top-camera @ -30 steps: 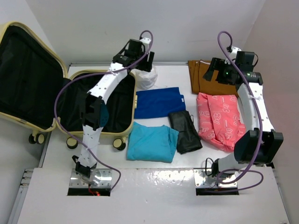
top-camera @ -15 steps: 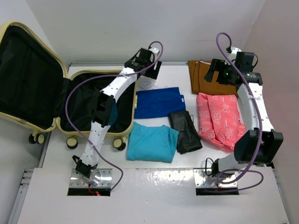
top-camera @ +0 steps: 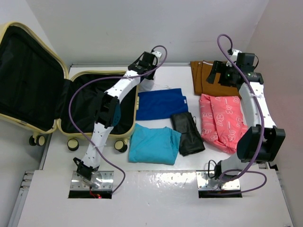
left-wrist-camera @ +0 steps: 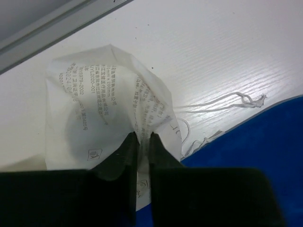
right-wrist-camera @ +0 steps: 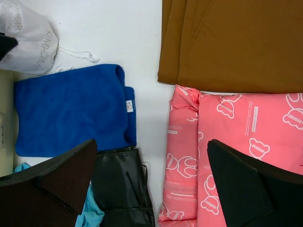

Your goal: Pack the luggage

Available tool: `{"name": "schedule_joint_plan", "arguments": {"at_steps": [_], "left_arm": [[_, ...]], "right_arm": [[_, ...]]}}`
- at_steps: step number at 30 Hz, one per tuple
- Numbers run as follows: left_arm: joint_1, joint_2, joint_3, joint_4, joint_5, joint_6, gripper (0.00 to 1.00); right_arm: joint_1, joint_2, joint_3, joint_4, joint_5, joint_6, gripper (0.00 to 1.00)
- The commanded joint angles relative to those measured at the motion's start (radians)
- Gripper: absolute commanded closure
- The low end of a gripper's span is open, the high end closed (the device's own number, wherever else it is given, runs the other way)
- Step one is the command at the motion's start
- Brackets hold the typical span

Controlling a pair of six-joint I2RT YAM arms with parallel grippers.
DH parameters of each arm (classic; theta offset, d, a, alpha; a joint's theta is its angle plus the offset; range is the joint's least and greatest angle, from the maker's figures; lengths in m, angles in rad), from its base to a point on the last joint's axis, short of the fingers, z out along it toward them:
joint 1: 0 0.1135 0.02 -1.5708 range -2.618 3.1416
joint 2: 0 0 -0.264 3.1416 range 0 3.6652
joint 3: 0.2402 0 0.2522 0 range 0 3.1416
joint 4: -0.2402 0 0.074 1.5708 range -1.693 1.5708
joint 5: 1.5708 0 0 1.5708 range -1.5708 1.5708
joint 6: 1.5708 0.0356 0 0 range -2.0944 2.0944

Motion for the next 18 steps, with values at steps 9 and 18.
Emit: {"name": "schedule_joint_plan", "arguments": {"at_steps": [9, 18], "left_arm": [[-0.013, -0.108, -0.023, 0.108, 0.012, 0.021, 1.0], [-0.013, -0.32, -0.004, 0.211, 0.06, 0.011, 1.0]], "right_arm": [[-0.004, 0.001, 0.027, 0.04, 0.001, 0.001, 0.0], [0.001, -0.008, 0.009, 0.031, -0.019, 0.004, 0.0]]}}
